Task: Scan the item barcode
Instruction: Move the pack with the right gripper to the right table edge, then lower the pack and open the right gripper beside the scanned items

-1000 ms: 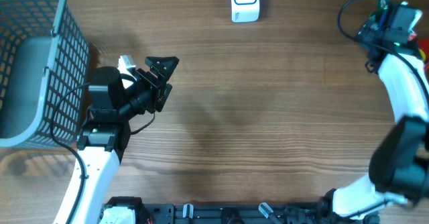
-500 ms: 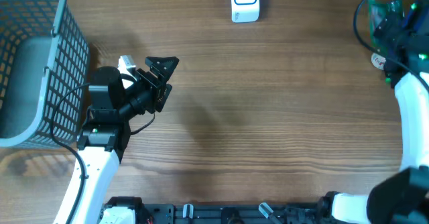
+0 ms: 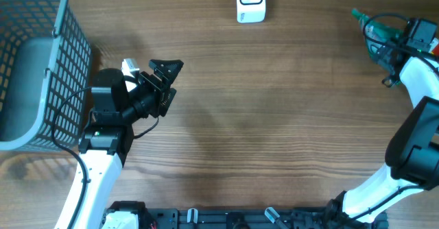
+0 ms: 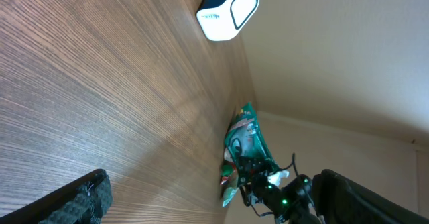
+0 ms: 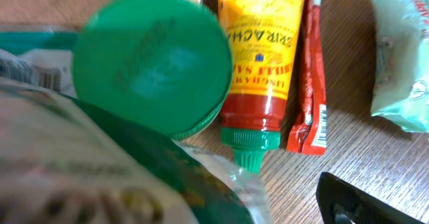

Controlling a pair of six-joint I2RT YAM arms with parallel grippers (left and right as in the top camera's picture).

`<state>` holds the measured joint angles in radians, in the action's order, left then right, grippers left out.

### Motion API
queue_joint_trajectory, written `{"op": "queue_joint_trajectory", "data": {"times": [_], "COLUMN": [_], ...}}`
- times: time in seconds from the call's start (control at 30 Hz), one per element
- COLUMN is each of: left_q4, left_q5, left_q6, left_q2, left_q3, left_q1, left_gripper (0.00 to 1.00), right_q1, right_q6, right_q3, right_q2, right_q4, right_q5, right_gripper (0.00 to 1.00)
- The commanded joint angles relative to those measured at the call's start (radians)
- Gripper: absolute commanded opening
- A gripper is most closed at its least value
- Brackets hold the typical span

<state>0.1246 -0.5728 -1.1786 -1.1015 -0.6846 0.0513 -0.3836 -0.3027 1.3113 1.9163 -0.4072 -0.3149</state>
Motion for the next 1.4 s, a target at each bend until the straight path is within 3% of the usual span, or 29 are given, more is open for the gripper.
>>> {"op": "queue_joint_trajectory", "data": {"times": [0.0,0.2,0.4,0.63,0.9,1.1,1.27,1.37], "left_q4": [0.000,0.001,0.001,0.005,0.037,0.053,0.053,0.053], "left_q5": [0.010,0.010,0.010,0.025,0.026,0.034,0.033,0.034], "left_q6": [0.019,0.020,0.020,0.020,0.023,0.023,0.023,0.023], "left_q2": [0.002,0.002,0.002,0.002,0.002,0.002,0.002,0.002], "left_q3": [-0.002,-0.002,-0.002,-0.002,-0.002,-0.002,-0.002,-0.002], "left_q1": [-0.003,-0.003,-0.003,-0.003,-0.003,-0.003,-0.003,-0.003], "left_gripper": [1.00,1.00,1.00,1.00,1.00,1.00,1.00,1.00], "right_q1": [-0.008,-0.056,-0.177,-0.286,-0.289,-0.289,-0.290,-0.289], "right_q6": [-0.047,-0.048,-0.379,-0.354,-0.355,-0.153,-0.224,-0.221], "right_q3": [0.003,0.003,0.003,0.003,0.003,0.003,0.003,0.003], "right_q2": [-0.146,-0.345,-0.343,-0.326,-0.253,-0.150,0.001,0.002], "right_q4": [0.049,0.138,0.042,-0.043,-0.087,-0.003,-0.186,-0.235], "right_q5": [0.013,0.007,0.134,0.130,0.142,0.294,0.351,0.351], "right_gripper": [1.00,1.00,1.00,1.00,1.00,1.00,1.00,1.00]}}
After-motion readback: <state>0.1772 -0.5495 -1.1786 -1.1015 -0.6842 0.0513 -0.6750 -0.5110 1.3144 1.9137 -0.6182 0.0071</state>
